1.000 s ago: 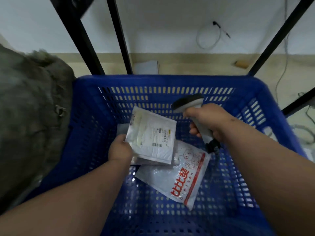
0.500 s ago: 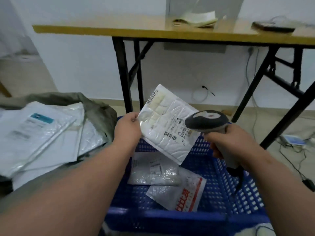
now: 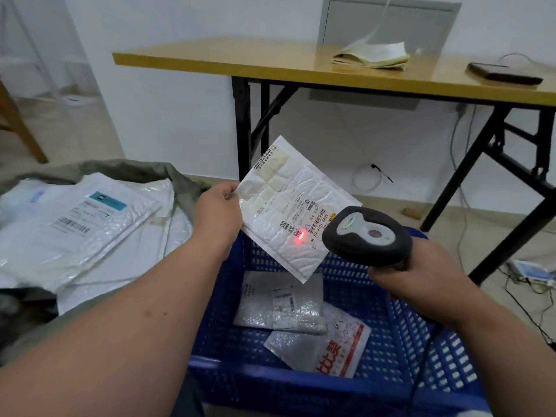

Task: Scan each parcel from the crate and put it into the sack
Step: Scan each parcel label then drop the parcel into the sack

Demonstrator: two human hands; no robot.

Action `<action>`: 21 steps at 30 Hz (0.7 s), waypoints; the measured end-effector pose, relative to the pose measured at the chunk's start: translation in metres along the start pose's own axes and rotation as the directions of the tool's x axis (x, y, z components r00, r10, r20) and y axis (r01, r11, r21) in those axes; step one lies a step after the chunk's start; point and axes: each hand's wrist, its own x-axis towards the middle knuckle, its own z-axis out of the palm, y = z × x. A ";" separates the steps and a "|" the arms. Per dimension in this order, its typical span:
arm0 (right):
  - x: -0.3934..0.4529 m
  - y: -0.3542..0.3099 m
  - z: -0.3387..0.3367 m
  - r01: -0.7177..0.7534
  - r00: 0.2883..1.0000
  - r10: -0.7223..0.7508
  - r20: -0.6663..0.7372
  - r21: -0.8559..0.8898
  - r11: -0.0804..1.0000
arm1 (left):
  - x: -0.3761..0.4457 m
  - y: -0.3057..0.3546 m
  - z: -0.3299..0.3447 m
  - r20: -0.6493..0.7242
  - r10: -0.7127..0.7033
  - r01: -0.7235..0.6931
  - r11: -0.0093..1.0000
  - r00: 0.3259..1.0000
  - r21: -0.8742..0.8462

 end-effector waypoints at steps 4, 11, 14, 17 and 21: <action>0.002 -0.001 0.000 0.037 0.999 -0.038 -0.022 -0.060 0.998 | 0.006 -0.007 0.000 0.010 -0.002 0.002 1.000 1.000 0.015; 0.002 -0.004 0.000 0.049 0.998 -0.052 -0.026 -0.118 0.992 | 0.010 -0.011 -0.003 0.014 -0.016 0.015 0.998 1.000 0.054; 0.003 -0.006 0.001 0.049 0.998 -0.052 -0.020 -0.132 0.990 | 0.011 -0.012 -0.004 0.015 -0.026 0.025 0.998 1.000 0.052; 0.004 -0.006 0.003 0.041 0.999 -0.043 -0.012 -0.151 0.988 | 0.010 -0.012 -0.005 0.018 -0.034 0.034 0.999 0.999 0.043; 0.006 -0.007 0.005 0.034 0.999 -0.038 -0.019 -0.163 0.986 | 0.009 -0.011 -0.009 0.040 -0.055 0.053 0.998 0.998 0.035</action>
